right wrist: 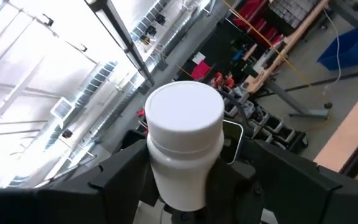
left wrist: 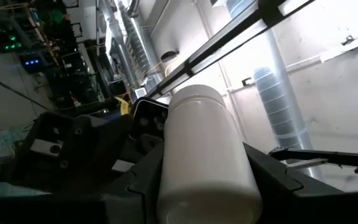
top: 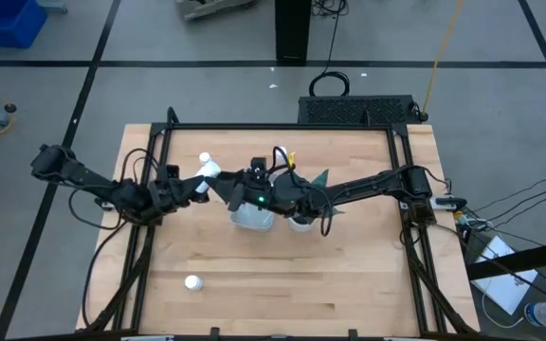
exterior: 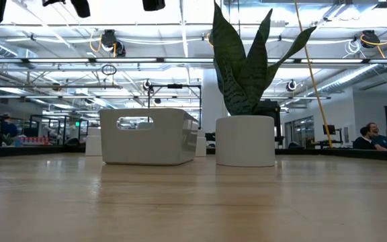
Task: Pick and place pill bottles into a basket
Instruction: Put the white pill bottle into the gray bin
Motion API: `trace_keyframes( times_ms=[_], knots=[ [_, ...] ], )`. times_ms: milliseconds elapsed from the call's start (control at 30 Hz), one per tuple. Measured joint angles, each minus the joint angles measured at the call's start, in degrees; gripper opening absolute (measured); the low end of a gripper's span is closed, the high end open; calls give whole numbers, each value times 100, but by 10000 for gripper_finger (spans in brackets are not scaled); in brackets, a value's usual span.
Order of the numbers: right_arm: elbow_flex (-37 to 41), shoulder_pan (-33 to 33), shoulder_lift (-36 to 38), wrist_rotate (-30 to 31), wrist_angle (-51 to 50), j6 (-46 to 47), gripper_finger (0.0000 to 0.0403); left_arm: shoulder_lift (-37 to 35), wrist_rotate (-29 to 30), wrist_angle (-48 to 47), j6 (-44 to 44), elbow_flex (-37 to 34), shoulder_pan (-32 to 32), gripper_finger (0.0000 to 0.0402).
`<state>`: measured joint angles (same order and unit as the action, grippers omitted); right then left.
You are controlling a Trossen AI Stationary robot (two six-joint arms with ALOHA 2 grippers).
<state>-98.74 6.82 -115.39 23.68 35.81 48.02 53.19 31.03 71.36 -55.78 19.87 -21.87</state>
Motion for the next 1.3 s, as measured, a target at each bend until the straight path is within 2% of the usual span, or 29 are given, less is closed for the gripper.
trace_keyframes(
  times_ms=[133,400,533,667,867,933,1133,1300],
  knots=[
    [0,12,-7,14,264,-434,281,0,-39,9,41,1,0,170],
    [0,14,-7,10,279,-314,280,10,-72,129,127,1,0,170],
    [0,14,-7,8,313,-288,265,9,-76,163,135,1,-2,170],
    [0,-4,-7,-73,383,-317,234,8,-104,166,148,-1,-2,170],
    [0,-26,-7,-288,447,-423,158,6,-204,179,184,-5,0,170],
    [0,-24,-7,-284,498,-498,149,4,-216,196,194,-6,0,171],
    [-2,-26,-8,-300,539,-837,111,13,-307,177,145,-4,-2,240],
    [-2,-24,-13,-319,583,-967,56,2,-348,179,100,-8,-2,265]
  ],
)
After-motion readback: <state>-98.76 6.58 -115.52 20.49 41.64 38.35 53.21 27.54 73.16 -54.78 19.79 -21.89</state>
